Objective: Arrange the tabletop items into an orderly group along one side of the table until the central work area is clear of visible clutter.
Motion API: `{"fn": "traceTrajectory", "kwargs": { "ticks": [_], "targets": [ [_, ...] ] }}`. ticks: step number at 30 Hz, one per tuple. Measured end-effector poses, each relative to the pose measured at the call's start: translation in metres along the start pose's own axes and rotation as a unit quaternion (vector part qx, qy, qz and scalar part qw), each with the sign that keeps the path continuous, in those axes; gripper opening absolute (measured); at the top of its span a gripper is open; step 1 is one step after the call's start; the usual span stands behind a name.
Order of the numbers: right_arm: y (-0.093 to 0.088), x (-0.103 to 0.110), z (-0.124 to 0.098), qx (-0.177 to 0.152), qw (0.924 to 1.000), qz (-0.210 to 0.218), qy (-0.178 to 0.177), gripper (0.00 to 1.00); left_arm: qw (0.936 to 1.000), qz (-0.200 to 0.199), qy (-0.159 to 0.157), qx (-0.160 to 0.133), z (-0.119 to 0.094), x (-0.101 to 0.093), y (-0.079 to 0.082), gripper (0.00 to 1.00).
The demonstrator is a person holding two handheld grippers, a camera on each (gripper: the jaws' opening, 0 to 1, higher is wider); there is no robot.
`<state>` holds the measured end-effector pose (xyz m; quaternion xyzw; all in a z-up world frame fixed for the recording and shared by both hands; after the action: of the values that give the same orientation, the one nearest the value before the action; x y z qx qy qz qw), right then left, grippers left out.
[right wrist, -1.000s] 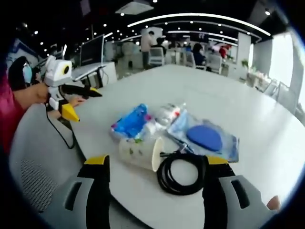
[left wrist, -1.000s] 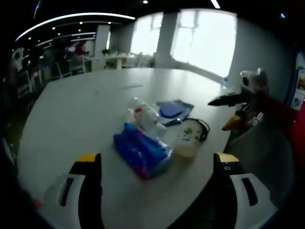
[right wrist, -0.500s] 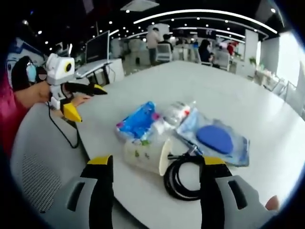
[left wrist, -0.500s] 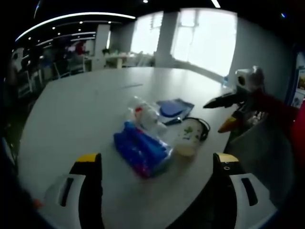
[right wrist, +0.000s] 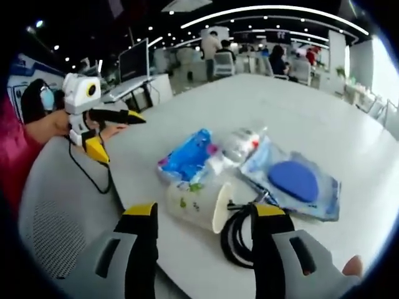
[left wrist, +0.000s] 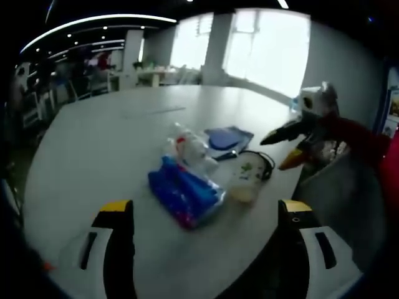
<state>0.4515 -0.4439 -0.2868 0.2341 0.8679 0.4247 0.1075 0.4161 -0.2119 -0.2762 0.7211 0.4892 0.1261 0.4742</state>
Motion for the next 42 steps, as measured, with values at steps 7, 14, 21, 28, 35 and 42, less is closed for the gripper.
{"fn": "traceTrajectory", "kwargs": {
  "ticks": [7,14,21,28,35,42],
  "targets": [
    [-0.001,-0.001,0.007,0.002,0.9995,0.013,0.028,0.51,1.0000,0.001,0.000,0.003,0.000,-0.001,-0.001,0.93],
    [-0.002,-0.001,0.011,0.005,0.9989,0.017,0.043,0.48,1.0000,0.000,0.001,0.005,0.000,0.000,-0.002,0.92],
    [-0.005,-0.002,0.016,0.011,0.9978,0.026,0.060,0.42,1.0000,-0.001,0.001,0.008,0.000,0.000,-0.003,0.91],
    [-0.007,-0.004,0.019,0.014,0.9971,0.030,0.068,0.39,1.0000,-0.003,0.002,0.007,0.000,0.001,-0.003,0.91],
    [-0.009,-0.008,0.022,0.012,0.9959,0.039,0.081,0.35,0.9999,-0.004,0.002,0.010,0.000,0.001,-0.003,0.90],
    [-0.011,-0.009,0.023,0.012,0.9956,0.037,0.086,0.31,0.9999,-0.005,0.002,0.012,0.000,0.002,-0.004,0.90]
  ]
}}
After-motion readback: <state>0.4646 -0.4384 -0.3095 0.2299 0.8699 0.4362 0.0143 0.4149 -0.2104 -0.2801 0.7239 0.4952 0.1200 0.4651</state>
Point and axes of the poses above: the point that each gripper's makers call its tool centre point, and the gripper's own axes: z roughly forward along the fingers, x roughly to its left, y roughly out of its top, the point moved 5 cm from there along -z, roughly backward along the fingers, and after that the axes turned 8 degrees about -z, right-handed, at the moved point
